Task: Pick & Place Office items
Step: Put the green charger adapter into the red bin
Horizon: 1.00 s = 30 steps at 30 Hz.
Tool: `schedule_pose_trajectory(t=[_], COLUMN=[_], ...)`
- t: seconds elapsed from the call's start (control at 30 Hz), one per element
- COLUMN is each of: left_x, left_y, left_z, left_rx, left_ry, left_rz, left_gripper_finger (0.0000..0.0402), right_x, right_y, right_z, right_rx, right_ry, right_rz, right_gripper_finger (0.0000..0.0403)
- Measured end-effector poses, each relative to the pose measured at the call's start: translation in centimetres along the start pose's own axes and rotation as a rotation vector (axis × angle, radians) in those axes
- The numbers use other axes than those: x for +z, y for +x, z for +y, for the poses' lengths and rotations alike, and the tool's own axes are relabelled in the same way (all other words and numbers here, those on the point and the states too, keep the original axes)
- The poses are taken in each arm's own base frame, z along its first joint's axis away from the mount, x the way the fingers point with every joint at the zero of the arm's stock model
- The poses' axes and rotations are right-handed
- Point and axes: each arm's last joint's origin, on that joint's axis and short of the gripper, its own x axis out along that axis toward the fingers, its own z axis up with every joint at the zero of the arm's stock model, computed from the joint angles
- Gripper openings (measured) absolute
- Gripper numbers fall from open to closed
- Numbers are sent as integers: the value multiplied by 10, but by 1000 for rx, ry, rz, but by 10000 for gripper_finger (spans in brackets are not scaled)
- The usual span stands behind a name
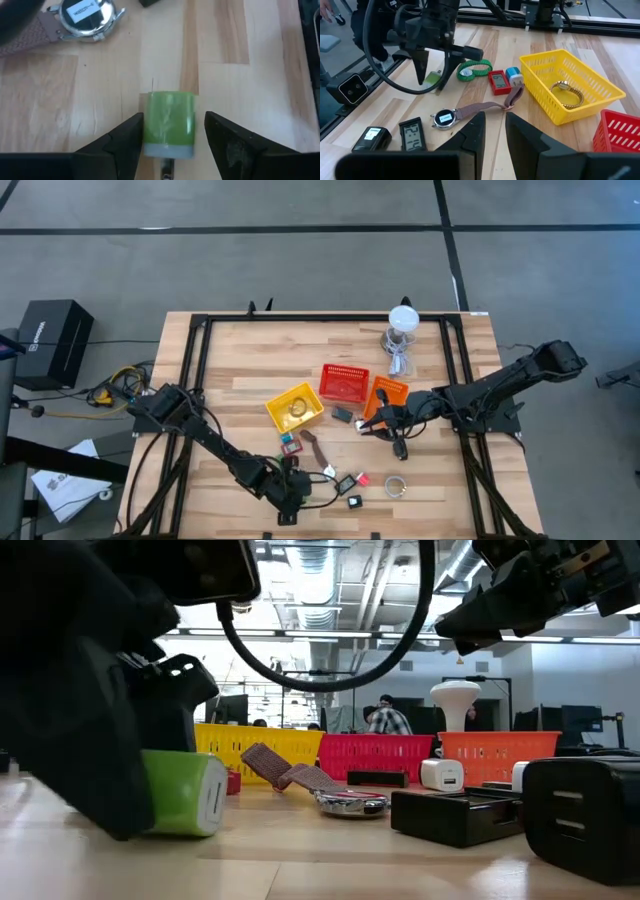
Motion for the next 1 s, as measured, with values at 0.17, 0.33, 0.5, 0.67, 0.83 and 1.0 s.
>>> schedule_pose_trajectory(t=[0.17, 0.33, 0.5, 0.67, 0.83, 1.0], left_x=[-3, 2, 16, 44, 80, 104], left_y=[1, 0, -5, -16, -44, -68], left_z=[2, 7, 21, 54, 101, 155], left_rx=[3, -6, 49, 202, 331, 432], left_ry=[0, -21, -36, 40, 45, 36], left_rz=[4, -9, -69, -178, -289, -334], left_gripper_finger=[166, 133, 144, 141, 137, 150], right_x=[0, 0, 0, 0, 0, 2], right_y=[0, 0, 0, 0, 0, 0], right_z=[0, 0, 0, 0, 0, -4], right_rx=[0, 0, 0, 0, 0, -18], right_ry=[0, 0, 2, 1, -1, -68], right_rz=[0, 0, 0, 0, 0, -16], right_gripper_finger=[68, 68, 68, 68, 68, 68])
